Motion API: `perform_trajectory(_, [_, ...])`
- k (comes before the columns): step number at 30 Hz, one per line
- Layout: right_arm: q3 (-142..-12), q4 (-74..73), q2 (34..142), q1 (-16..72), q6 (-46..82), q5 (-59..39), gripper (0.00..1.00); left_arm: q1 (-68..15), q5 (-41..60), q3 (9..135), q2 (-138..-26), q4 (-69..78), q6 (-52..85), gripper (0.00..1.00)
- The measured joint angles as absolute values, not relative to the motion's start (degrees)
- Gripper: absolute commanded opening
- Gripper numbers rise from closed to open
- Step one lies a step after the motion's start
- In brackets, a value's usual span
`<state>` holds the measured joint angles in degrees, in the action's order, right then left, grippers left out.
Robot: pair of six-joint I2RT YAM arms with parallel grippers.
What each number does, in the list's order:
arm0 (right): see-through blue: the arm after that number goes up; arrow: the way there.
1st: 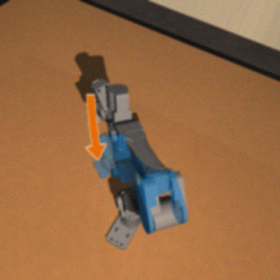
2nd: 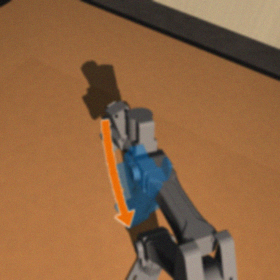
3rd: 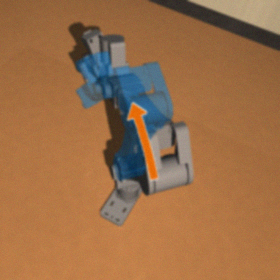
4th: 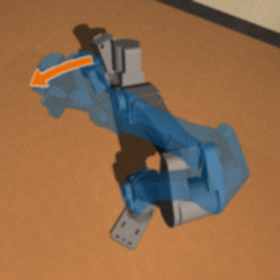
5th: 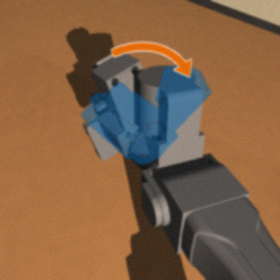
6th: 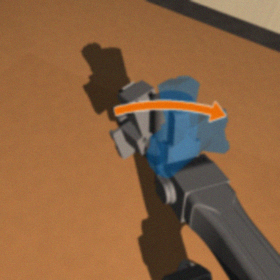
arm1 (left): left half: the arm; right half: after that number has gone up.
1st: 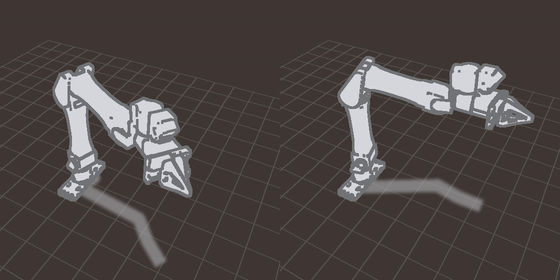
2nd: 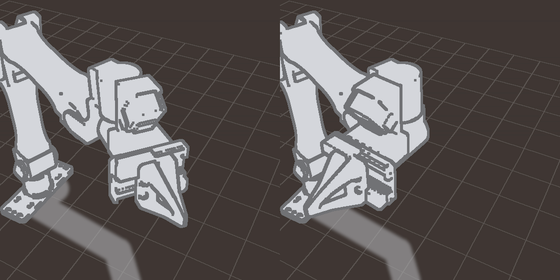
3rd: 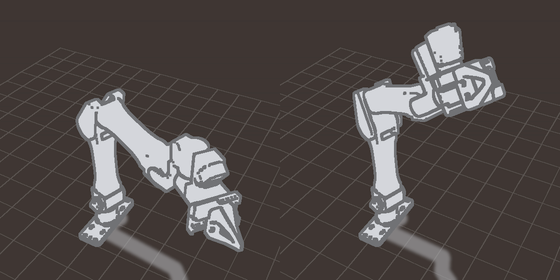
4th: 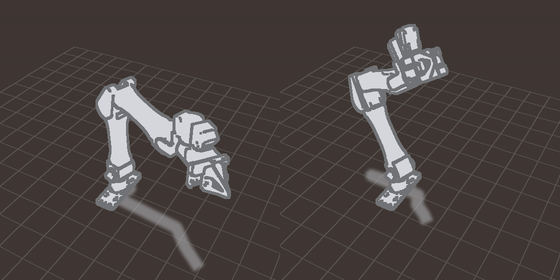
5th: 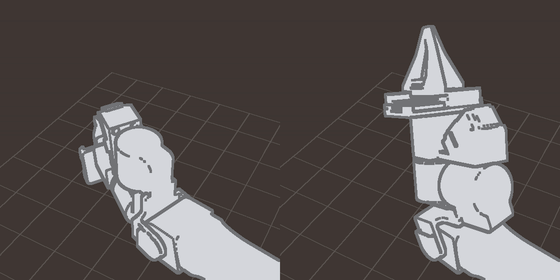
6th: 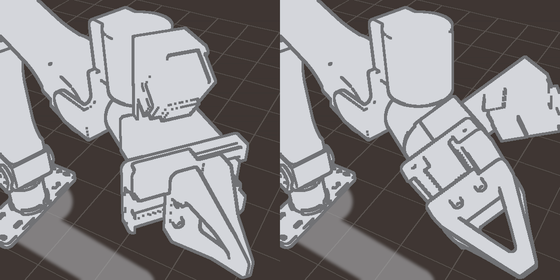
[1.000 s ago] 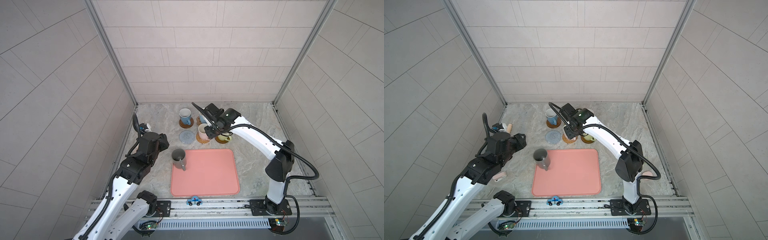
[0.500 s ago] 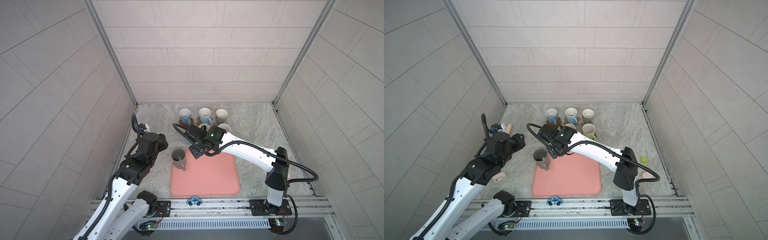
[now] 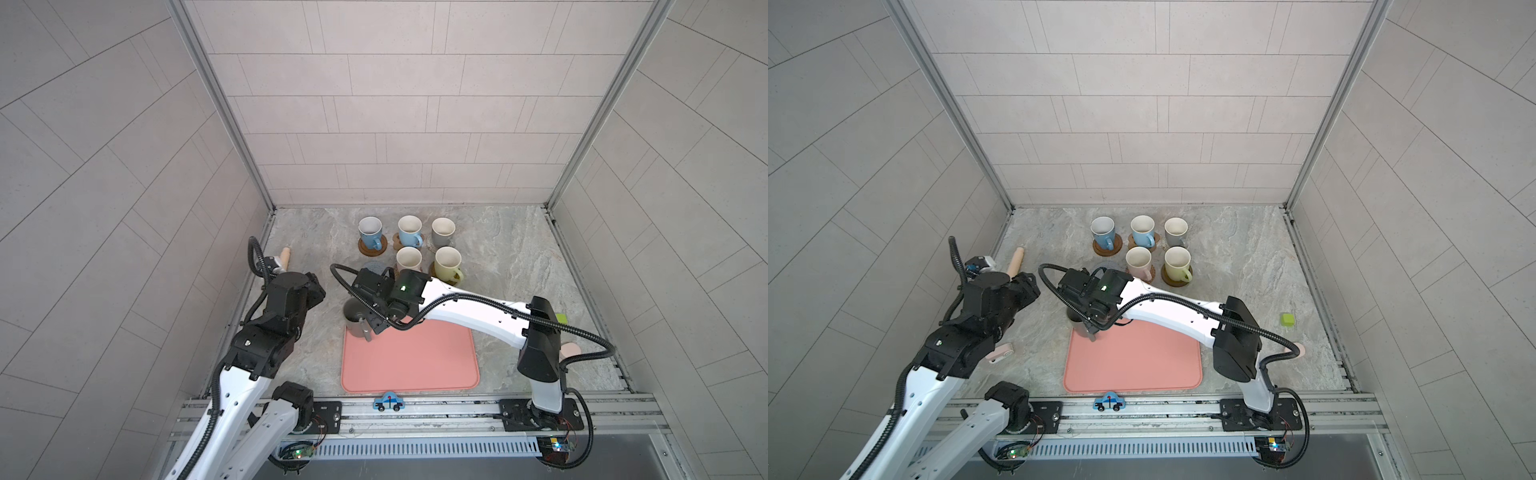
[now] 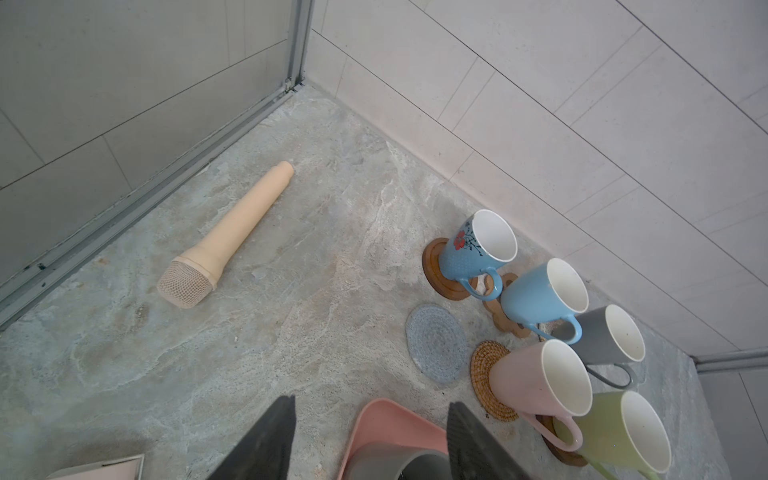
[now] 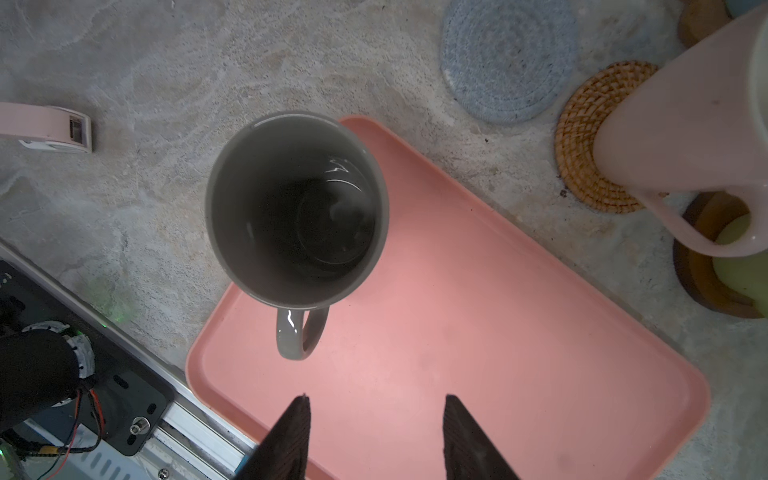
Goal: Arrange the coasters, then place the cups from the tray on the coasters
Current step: 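Swing the right gripper back over the pink tray toward the grey mug, then lower the right gripper onto the grey mug rim and close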
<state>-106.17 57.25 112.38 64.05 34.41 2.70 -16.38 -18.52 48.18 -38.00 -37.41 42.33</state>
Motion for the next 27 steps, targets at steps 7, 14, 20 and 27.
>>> perform_trajectory(7, [-108.9,56.8,116.4,65.5,35.0,2.6,0.54,-7.9,-15.3,45.9,-36.0,-38.1,43.8,0.69])
perform_trajectory(14, [-110.3,56.3,119.3,66.5,35.2,2.5,0.53,-2.2,-9.9,44.4,-36.2,-39.3,45.9,0.69])
perform_trajectory(20, [-110.4,55.7,120.0,66.6,35.5,2.5,0.51,-1.4,-7.5,44.1,-36.2,-39.4,47.2,0.69])
perform_trajectory(27, [-110.4,55.8,121.9,66.6,35.7,3.2,0.46,-1.3,-5.7,43.5,-36.2,-39.3,48.4,0.69])
